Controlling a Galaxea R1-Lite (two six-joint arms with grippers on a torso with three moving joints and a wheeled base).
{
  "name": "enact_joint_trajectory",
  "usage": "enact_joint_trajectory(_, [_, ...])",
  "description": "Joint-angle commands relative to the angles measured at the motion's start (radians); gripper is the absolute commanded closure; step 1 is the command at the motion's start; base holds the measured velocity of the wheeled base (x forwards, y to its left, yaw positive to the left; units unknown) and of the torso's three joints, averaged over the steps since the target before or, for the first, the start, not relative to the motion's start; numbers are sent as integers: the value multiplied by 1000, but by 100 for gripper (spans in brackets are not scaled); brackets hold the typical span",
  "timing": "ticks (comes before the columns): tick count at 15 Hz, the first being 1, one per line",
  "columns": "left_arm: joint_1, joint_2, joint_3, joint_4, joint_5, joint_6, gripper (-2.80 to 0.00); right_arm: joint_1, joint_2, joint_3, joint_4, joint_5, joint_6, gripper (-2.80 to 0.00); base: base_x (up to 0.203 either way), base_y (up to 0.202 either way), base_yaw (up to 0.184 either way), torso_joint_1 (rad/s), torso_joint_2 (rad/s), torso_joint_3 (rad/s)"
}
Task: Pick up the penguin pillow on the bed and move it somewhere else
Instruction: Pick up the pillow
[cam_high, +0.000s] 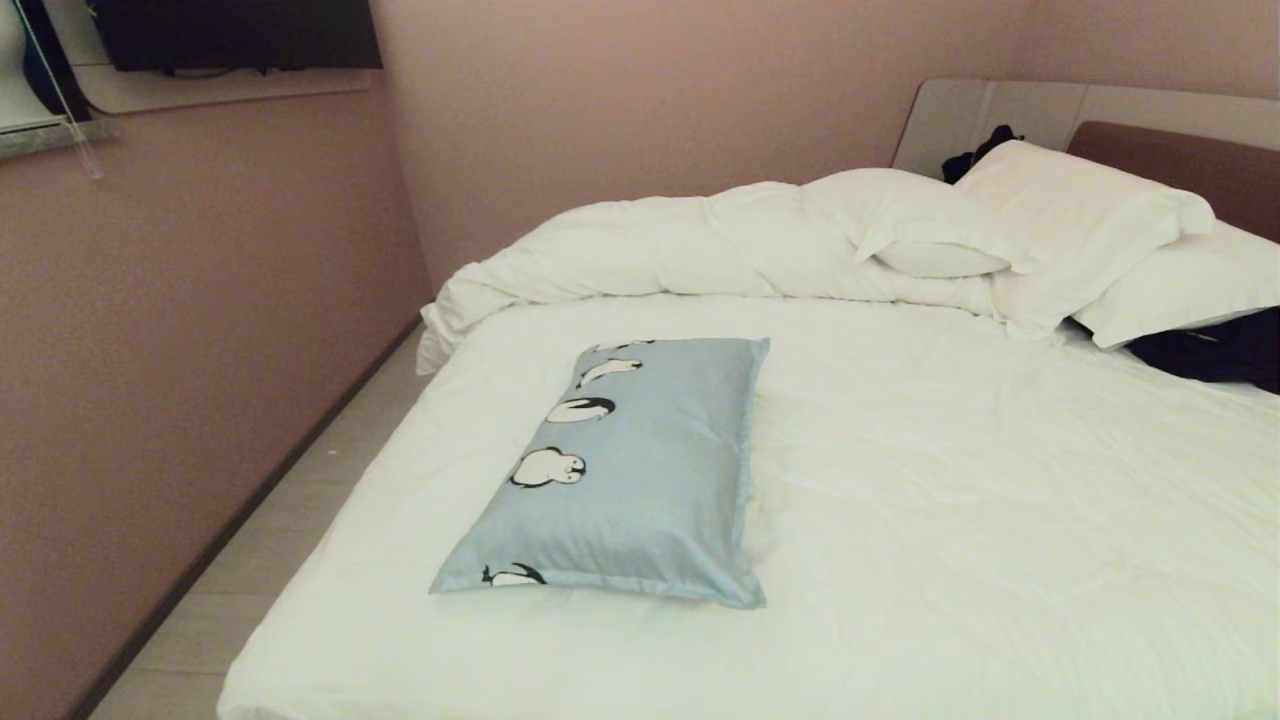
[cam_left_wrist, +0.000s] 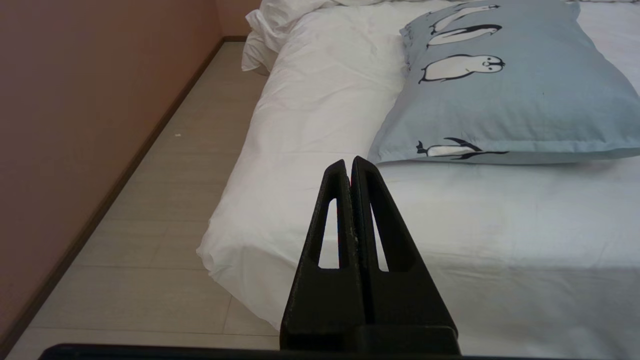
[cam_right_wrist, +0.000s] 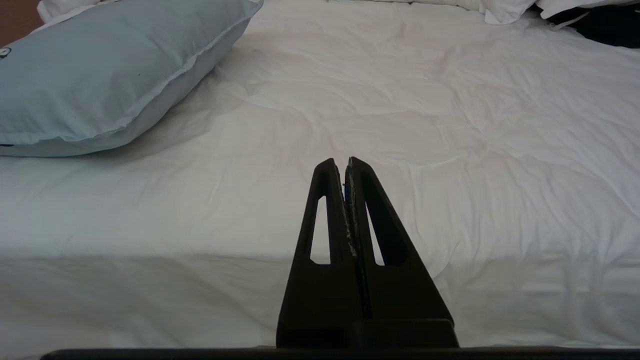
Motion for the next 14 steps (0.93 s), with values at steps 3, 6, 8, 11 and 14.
enact_joint_trajectory(3, [0,0,0,0,0,-1,0,0,1,0,-1,0,-1,0,0,0,0,0,0,0])
enact_joint_trajectory(6, [0,0,0,0,0,0,0,0,1,-2,-1,0,-5,0,0,0,0,0,0,0])
enact_joint_trajectory(8, [0,0,0,0,0,0,0,0,1,-2,-1,0,-7,0,0,0,0,0,0,0])
enact_joint_trajectory(11, [0,0,0,0,0,0,0,0,2,-3,5,-1,-13,0,0,0,0,0,0,0])
enact_joint_trajectory(14, [0,0,0,0,0,0,0,0,1,-20,10,-5,-13,0,0,0,0,0,0,0])
